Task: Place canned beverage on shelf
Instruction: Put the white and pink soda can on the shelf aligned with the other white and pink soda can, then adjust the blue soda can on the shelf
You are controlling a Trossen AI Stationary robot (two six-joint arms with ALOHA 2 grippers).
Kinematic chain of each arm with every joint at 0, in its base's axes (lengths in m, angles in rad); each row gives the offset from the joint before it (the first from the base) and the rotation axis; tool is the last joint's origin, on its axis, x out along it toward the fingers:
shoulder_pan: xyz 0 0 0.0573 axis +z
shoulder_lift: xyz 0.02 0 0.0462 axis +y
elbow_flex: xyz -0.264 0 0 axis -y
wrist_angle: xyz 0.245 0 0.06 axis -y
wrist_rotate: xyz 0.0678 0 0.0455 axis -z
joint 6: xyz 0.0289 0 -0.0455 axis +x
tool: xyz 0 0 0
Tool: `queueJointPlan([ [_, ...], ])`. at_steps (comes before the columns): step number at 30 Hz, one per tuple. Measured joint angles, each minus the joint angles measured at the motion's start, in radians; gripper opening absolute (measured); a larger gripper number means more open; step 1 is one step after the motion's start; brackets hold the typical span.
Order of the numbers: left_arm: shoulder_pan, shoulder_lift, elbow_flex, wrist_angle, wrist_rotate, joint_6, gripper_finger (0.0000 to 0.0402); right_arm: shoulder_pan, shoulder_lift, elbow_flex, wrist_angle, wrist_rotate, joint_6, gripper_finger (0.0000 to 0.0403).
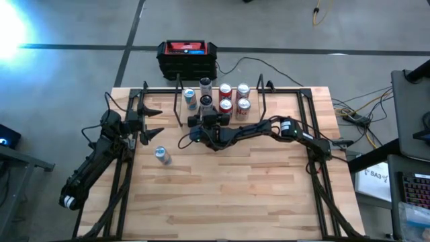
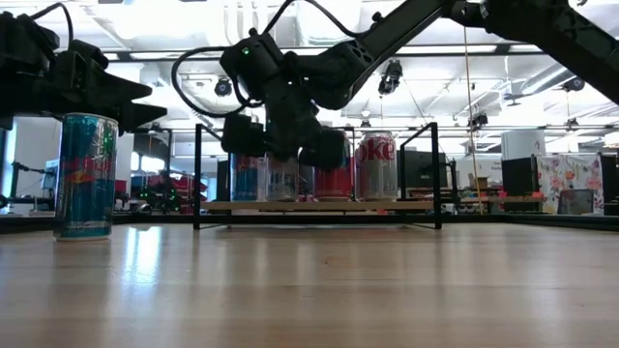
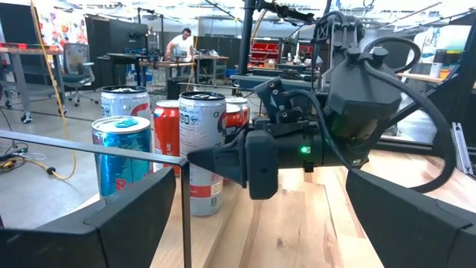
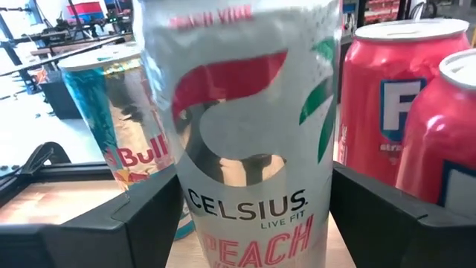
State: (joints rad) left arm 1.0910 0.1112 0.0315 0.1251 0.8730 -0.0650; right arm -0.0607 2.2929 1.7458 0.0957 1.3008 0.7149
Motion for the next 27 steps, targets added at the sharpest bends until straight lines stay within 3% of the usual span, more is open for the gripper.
queueJointPlan([
  [9, 0.000, 0.000, 0.000, 0.000, 0.000, 0.000, 0.0380, 0.033, 0.000, 0.000, 0.001, 0.085, -0.014, 0.0299],
  [21, 0.000, 0.000, 0.000, 0.000, 0.000, 0.000, 0.0380, 0.065, -0.004, 0.000, -0.008, 0.118, -0.013, 0.0299],
  [27, 0.000, 0.000, 0.000, 0.000, 0.000, 0.000, 0.0380, 0.095, -0.004, 0.000, -0.008, 0.209, -0.019, 0.0299],
])
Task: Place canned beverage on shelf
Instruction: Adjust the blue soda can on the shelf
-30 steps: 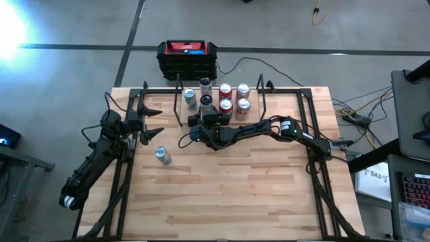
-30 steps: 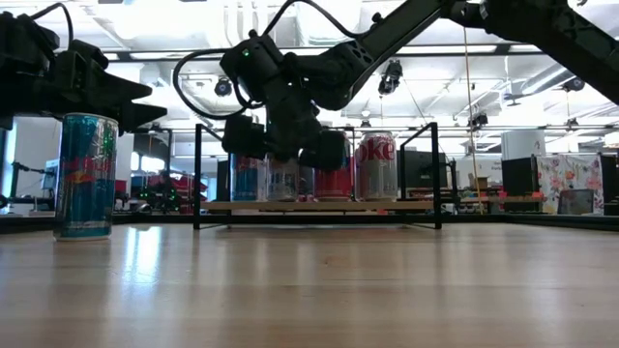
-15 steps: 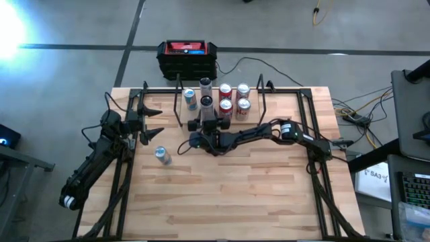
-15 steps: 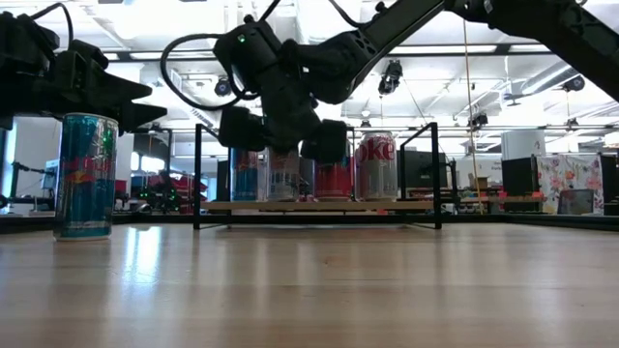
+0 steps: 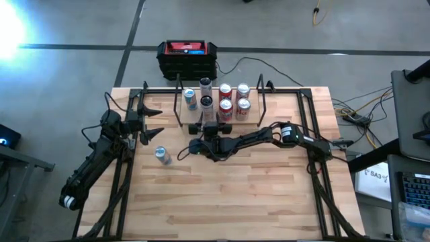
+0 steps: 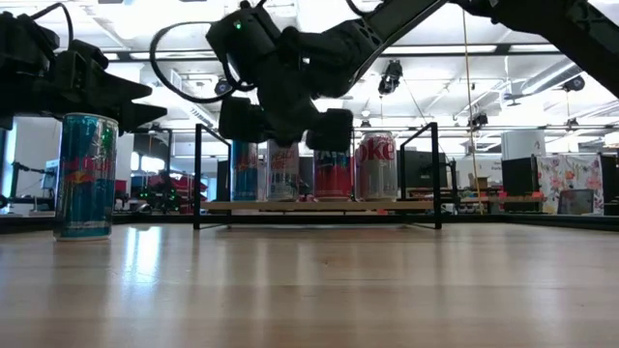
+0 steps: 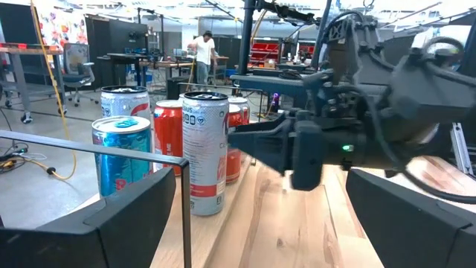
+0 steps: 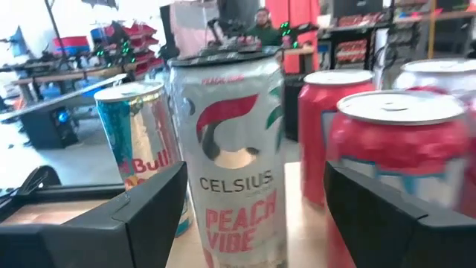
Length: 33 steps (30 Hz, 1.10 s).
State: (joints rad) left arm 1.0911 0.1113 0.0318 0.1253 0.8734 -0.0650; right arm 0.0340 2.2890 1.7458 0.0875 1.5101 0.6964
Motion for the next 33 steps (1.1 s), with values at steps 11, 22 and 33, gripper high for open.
queueJointPlan([
  [11, 0.000, 0.000, 0.000, 0.000, 0.000, 0.000, 0.0380, 0.138, 0.000, 0.000, -0.012, 0.061, -0.002, 0.0299],
  [22, 0.000, 0.000, 0.000, 0.000, 0.000, 0.000, 0.0380, 0.322, -0.054, 0.000, -0.159, 0.061, 0.012, 0.0279],
  [33, 0.000, 0.000, 0.000, 0.000, 0.000, 0.000, 0.0380, 0.451, -0.135, -0.001, -1.354, -0.124, 1.365, 0.0154],
])
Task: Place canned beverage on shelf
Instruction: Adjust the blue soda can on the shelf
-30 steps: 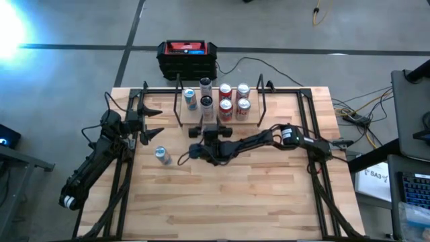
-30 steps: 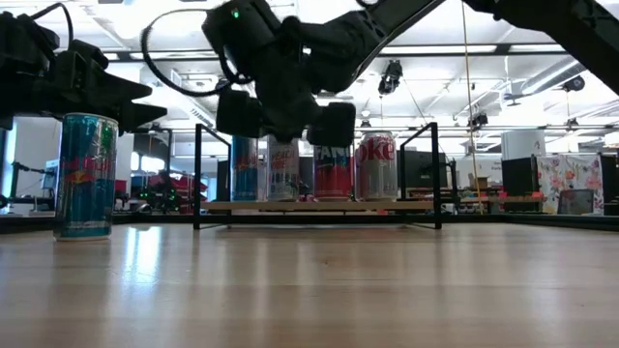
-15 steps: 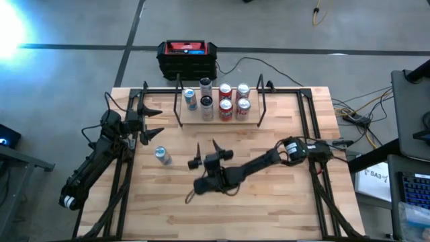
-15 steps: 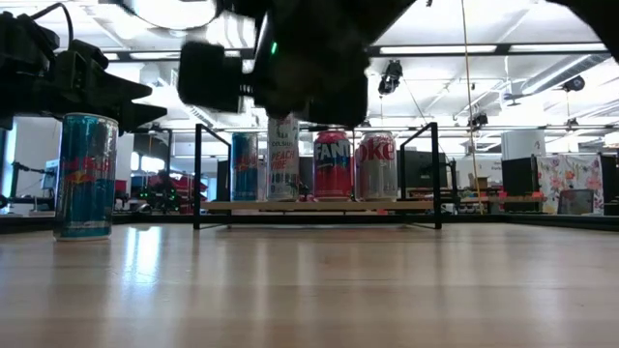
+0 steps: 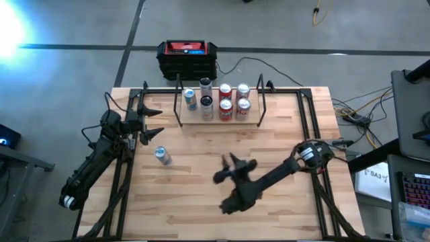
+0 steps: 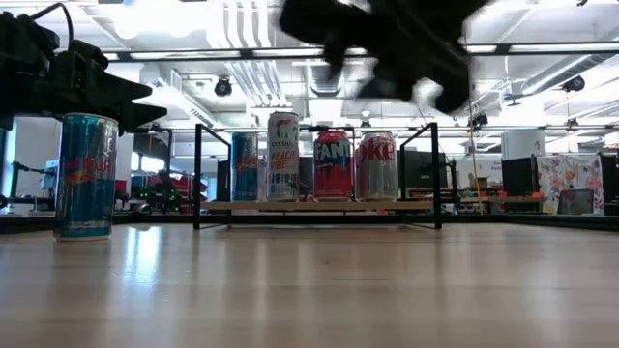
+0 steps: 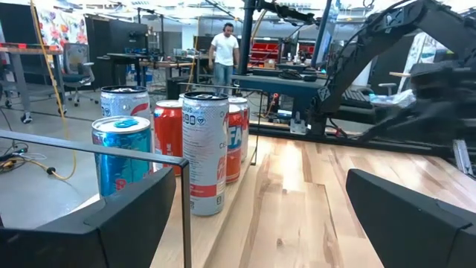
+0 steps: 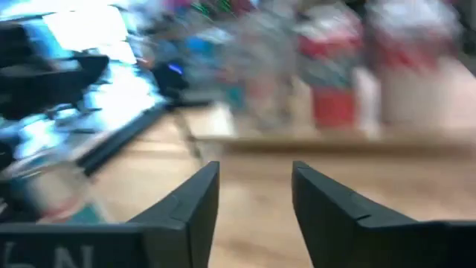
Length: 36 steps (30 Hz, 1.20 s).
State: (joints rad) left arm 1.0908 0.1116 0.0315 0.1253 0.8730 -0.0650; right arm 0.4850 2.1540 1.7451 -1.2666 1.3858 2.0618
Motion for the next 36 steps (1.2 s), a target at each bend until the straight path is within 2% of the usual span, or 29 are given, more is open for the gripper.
queueJointPlan([
  [2, 0.000, 0.000, 0.000, 0.000, 0.000, 0.000, 0.0380, 0.010, 0.001, -0.001, -0.240, -0.114, 0.323, 0.0143],
  [3, 0.000, 0.000, 0.000, 0.000, 0.000, 0.000, 0.0380, 0.015, 0.002, -0.003, -0.306, -0.137, 0.397, 0.0141],
  [4, 0.000, 0.000, 0.000, 0.000, 0.000, 0.000, 0.0380, 0.023, 0.002, -0.013, -0.303, -0.139, 0.396, 0.0140],
  [7, 0.000, 0.000, 0.000, 0.000, 0.000, 0.000, 0.0380, 0.038, -0.054, -0.097, -0.301, -0.114, 0.239, 0.0139],
  [10, 0.000, 0.000, 0.000, 0.000, 0.000, 0.000, 0.0380, 0.035, -0.139, -0.196, -0.303, -0.051, 0.158, 0.0138],
  [18, 0.000, 0.000, 0.000, -0.007, 0.000, 0.000, 0.0380, 0.062, -0.447, -0.569, -0.282, 0.031, 0.327, 0.0138],
  [21, 0.000, 0.000, 0.000, -0.008, 0.000, 0.000, 0.0380, 0.091, -0.568, -0.739, -0.171, 0.067, 0.347, 0.0138],
  [27, 0.000, 0.000, 0.000, -0.008, 0.000, 0.000, 0.0380, 0.106, -0.748, -1.047, 0.227, 0.166, 0.262, 0.0138],
  [31, 0.000, -0.001, 0.000, -0.008, 0.000, 0.000, 0.0380, 0.103, -0.794, -1.171, 0.422, 0.180, 0.211, 0.0140],
  [36, 0.000, -0.001, 0.000, -0.008, 0.000, 0.000, 0.0380, 0.104, -0.782, -1.278, 0.625, 0.185, 0.240, 0.0144],
])
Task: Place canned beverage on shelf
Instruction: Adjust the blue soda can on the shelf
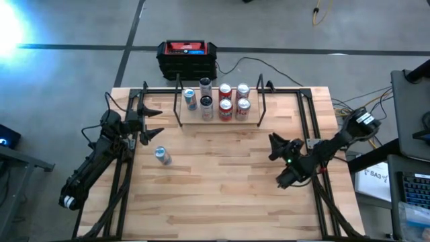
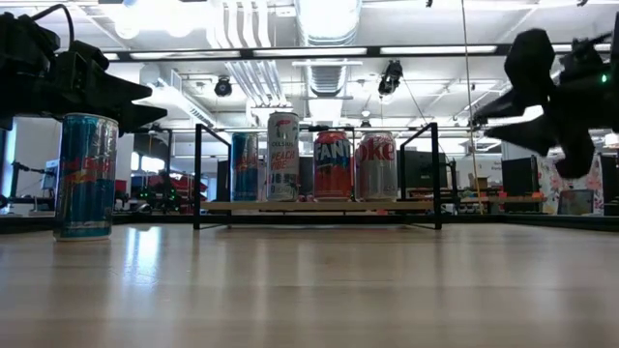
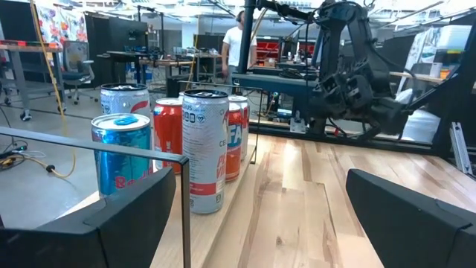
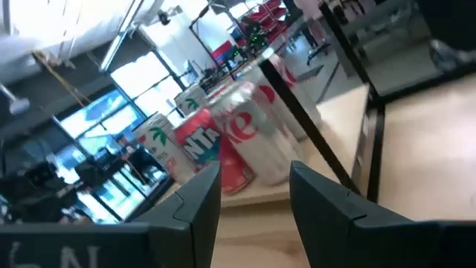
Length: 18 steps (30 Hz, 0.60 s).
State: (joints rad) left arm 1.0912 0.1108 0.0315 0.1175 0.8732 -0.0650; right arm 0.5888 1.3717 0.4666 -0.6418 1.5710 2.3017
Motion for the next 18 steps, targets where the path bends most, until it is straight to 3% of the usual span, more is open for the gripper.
queueJointPlan([
  [5, 0.000, 0.000, 0.000, 0.000, 0.000, 0.000, 0.0380, 0.000, 0.033, -0.022, 0.233, -0.039, -0.026, 0.0144],
  [10, 0.000, 0.000, 0.000, 0.001, 0.000, 0.000, 0.0380, -0.023, 0.074, 0.004, 0.528, -0.171, -0.099, 0.0144],
  [15, 0.000, 0.000, 0.000, 0.001, 0.000, 0.000, 0.0380, -0.086, 0.142, 0.051, 0.825, -0.253, -0.453, 0.0144],
  [18, 0.000, 0.001, 0.000, 0.001, 0.000, 0.000, 0.0380, -0.140, 0.182, 0.077, 0.997, -0.360, -0.678, 0.0144],
])
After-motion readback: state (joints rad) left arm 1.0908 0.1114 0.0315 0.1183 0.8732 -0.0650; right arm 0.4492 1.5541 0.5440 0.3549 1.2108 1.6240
